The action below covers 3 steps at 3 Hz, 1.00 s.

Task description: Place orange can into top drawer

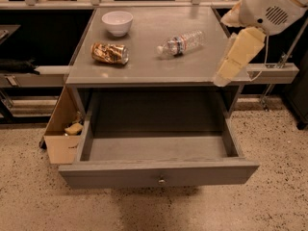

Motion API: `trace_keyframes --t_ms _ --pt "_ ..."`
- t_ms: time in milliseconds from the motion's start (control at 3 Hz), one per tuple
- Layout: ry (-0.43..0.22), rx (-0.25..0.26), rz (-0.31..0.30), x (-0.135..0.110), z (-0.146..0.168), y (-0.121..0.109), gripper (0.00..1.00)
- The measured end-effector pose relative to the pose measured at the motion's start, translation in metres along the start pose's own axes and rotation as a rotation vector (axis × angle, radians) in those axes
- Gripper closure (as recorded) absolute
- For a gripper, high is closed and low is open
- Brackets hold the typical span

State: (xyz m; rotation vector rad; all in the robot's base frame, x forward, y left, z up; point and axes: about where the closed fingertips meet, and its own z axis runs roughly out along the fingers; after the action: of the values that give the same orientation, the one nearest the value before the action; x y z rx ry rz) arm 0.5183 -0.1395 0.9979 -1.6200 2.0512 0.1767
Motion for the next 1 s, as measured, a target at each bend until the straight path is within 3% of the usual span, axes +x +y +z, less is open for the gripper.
trace_keyframes --t_ms 333,1000 --pt "-0.043 0.013 -0.024 -0.036 0.028 -0.027 0.0" --pt "-0.121 0.003 -0.061 -0.135 0.112 -0.079 0.0"
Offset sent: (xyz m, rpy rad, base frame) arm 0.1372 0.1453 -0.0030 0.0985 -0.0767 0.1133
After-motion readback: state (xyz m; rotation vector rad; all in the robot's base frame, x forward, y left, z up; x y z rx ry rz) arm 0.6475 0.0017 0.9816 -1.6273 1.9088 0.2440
